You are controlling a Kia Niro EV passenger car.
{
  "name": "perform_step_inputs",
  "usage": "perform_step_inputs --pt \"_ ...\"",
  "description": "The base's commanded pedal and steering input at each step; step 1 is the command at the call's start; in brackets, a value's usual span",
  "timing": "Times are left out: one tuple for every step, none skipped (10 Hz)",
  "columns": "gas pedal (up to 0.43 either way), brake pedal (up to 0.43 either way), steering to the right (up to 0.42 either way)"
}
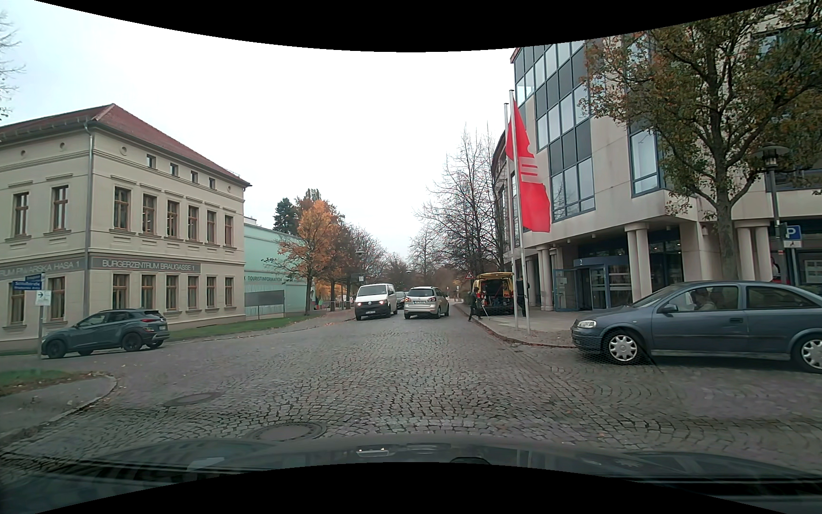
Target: Follow the waypoints while adhering to traffic rules and regulations
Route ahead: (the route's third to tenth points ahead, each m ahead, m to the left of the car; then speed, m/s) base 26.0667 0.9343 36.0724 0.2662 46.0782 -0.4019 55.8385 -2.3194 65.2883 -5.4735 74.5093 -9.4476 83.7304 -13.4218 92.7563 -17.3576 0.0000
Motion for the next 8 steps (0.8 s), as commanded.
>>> perform_step_inputs --pt "0.0 0.396 0.026" --pt "0.0 0.384 0.026" --pt "0.0 0.378 0.026" --pt "0.0 0.378 0.026" --pt "0.0 0.378 0.026" --pt "0.0 0.378 0.026" --pt "0.0 0.372 0.026" --pt "0.0 0.378 0.026"
